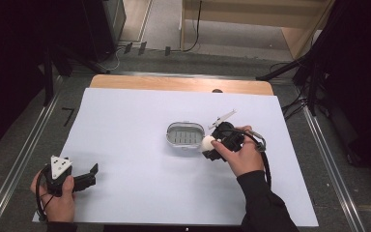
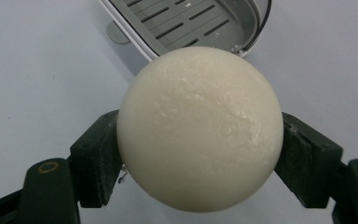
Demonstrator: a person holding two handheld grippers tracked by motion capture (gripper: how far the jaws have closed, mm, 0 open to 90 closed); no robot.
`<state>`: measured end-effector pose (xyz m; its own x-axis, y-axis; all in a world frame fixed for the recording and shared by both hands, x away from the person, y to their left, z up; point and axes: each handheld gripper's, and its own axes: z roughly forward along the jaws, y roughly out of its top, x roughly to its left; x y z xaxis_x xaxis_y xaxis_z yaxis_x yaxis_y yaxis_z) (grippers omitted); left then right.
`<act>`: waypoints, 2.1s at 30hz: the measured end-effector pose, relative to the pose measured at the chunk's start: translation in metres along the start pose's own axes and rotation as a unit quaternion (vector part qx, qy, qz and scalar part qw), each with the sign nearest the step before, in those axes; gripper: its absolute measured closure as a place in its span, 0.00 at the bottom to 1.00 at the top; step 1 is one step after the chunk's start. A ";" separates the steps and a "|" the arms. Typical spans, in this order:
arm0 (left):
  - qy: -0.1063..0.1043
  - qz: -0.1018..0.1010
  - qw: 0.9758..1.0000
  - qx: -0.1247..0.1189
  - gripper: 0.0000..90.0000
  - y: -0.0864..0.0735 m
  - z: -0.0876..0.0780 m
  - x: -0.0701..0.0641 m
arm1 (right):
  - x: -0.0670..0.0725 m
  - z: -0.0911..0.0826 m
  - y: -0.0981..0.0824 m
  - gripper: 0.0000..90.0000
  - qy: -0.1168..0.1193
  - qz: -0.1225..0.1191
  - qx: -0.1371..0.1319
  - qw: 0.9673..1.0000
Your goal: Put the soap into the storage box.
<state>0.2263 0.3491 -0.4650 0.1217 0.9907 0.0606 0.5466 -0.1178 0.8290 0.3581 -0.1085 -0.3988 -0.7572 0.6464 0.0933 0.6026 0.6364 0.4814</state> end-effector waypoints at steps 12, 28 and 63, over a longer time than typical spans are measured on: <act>-0.001 -0.001 1.000 0.000 0.00 0.000 0.000 0.000 | 0.007 0.007 0.016 0.27 0.000 -0.011 0.003 1.000; -0.002 -0.006 1.000 -0.004 0.00 0.000 -0.001 0.001 | 0.014 0.017 0.038 0.27 0.007 -0.019 0.006 1.000; -0.005 -0.007 1.000 -0.007 0.00 0.000 0.000 0.002 | 0.020 0.044 0.075 0.27 0.026 -0.017 0.029 0.999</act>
<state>0.2258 0.3508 -0.4650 0.1225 0.9915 0.0433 0.5375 -0.1029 0.8370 0.3989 -0.0299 -0.3989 -0.7881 0.6029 0.1238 0.5895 0.6815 0.4337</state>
